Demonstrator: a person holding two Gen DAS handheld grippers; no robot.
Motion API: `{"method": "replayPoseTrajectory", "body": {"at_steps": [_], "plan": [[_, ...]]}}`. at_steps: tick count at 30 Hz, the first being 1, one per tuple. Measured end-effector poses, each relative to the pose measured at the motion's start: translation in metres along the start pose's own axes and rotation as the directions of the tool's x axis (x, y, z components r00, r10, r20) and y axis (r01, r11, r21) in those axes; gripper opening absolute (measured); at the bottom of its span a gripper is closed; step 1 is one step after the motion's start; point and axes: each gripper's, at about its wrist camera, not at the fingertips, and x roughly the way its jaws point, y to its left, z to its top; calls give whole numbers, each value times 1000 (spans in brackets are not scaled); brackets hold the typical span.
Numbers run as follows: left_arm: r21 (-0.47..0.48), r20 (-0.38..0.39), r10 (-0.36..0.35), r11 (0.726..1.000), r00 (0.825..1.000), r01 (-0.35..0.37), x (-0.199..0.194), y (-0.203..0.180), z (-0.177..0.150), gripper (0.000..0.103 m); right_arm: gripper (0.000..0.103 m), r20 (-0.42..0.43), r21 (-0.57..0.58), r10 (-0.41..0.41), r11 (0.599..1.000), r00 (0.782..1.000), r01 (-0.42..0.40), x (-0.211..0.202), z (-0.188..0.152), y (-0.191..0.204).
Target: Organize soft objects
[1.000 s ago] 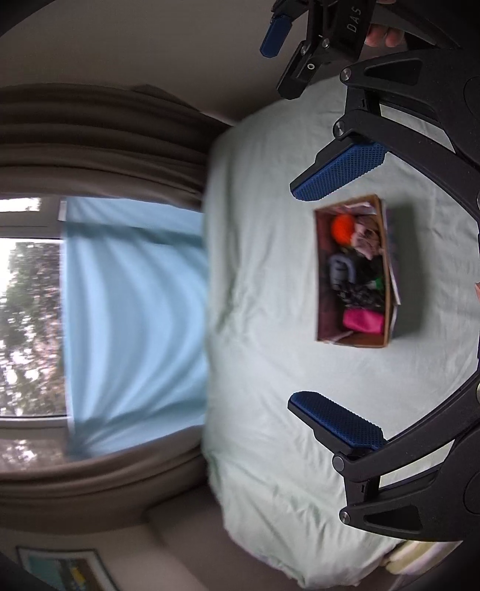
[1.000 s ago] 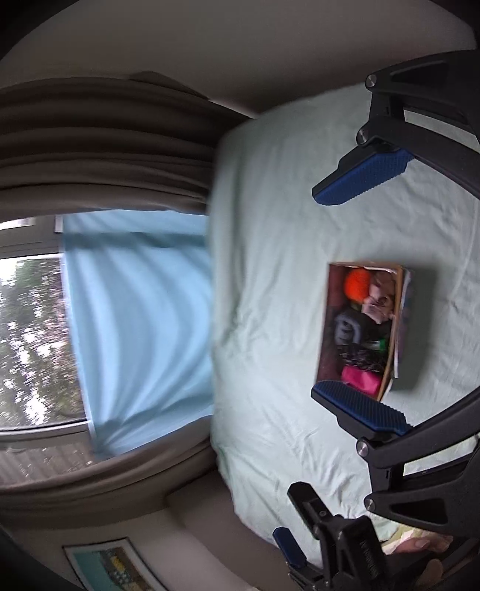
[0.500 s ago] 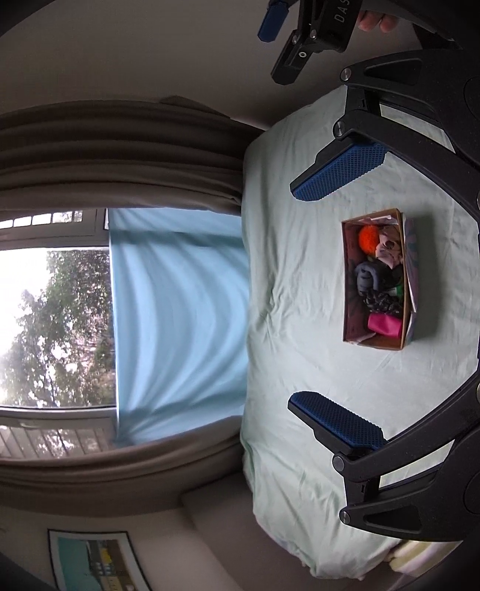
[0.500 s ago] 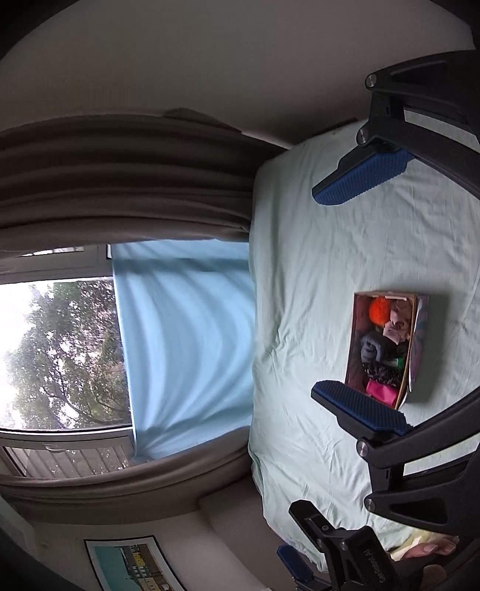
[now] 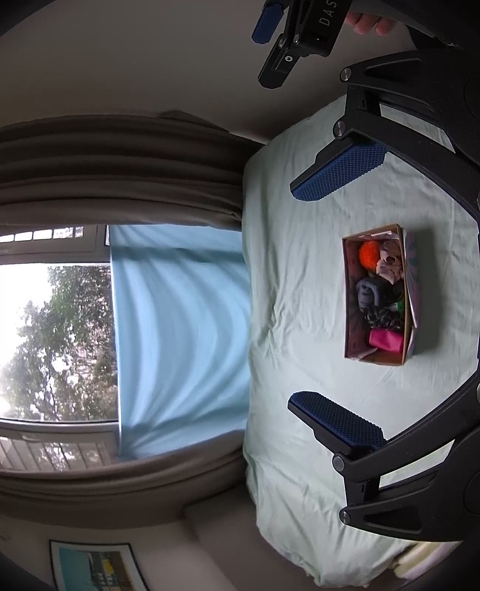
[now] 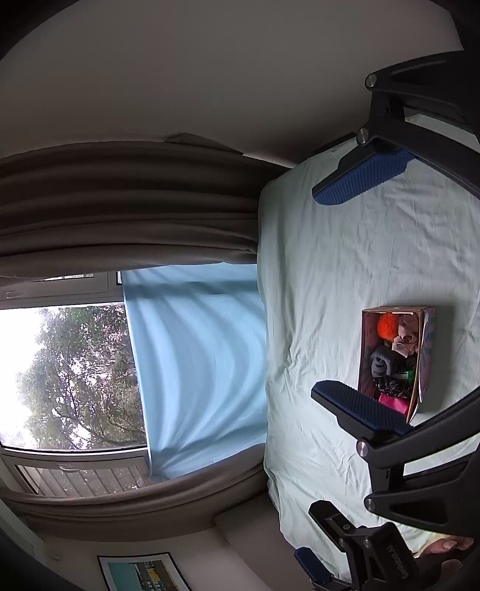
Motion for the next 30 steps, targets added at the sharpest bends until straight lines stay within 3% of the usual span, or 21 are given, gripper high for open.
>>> {"method": "replayPoseTrajectory", "body": {"at_steps": [30], "plan": [[7,12,-23,1000,1000,23,7,3,0,103,95,13,8,-43,999,999,43,7,8,0]]}}
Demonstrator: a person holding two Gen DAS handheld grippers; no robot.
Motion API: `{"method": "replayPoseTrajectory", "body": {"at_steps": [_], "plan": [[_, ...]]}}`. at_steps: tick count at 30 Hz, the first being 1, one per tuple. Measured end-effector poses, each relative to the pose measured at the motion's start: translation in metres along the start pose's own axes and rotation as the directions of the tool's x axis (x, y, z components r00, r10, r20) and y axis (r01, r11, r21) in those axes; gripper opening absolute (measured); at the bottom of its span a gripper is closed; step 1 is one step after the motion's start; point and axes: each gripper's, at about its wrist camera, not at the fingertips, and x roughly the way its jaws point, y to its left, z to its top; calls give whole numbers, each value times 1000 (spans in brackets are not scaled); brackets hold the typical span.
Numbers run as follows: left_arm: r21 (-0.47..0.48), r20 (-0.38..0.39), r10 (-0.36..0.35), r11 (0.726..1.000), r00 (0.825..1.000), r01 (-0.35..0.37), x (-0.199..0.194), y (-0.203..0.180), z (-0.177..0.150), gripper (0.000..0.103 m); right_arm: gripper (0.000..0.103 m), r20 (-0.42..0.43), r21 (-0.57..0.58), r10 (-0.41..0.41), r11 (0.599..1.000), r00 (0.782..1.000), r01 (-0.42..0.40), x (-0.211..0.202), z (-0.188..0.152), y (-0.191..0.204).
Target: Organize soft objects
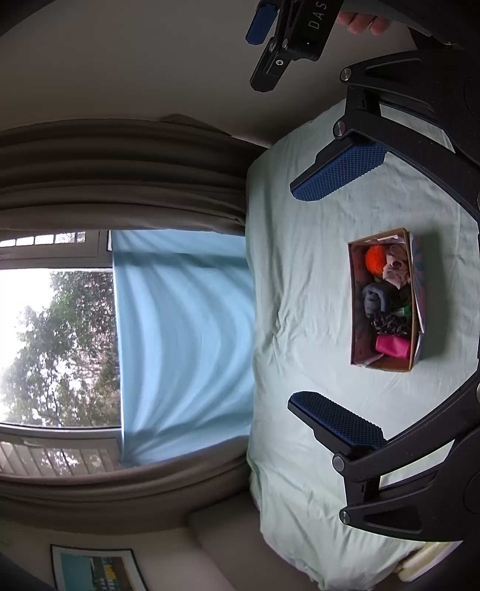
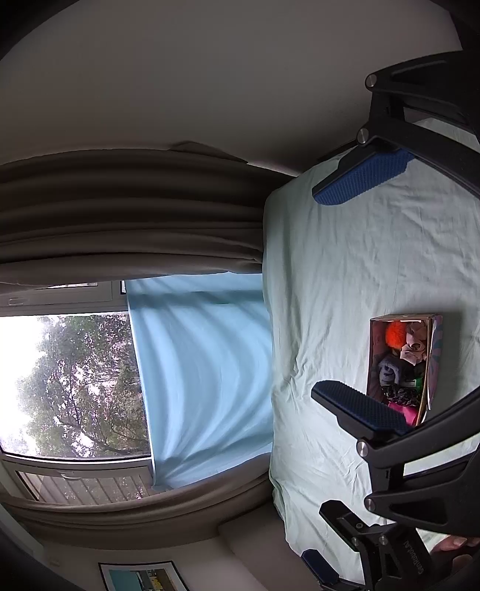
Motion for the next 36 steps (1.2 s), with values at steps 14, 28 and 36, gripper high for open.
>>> {"method": "replayPoseTrajectory", "body": {"at_steps": [14,28,36], "plan": [[8,8,6,1000,1000,-6,-2,0,-2,103,95,7,1,2,1000,1000,-2,0,0,0],[28,45,33,999,998,-34,-7,-3,-1,103,95,13,7,-2,1000,1000,2,-1,1,0],[13,42,21,1000,999,-22,-5,0,-4,103,95,13,7,-3,1000,1000,3,0,1,0]]}}
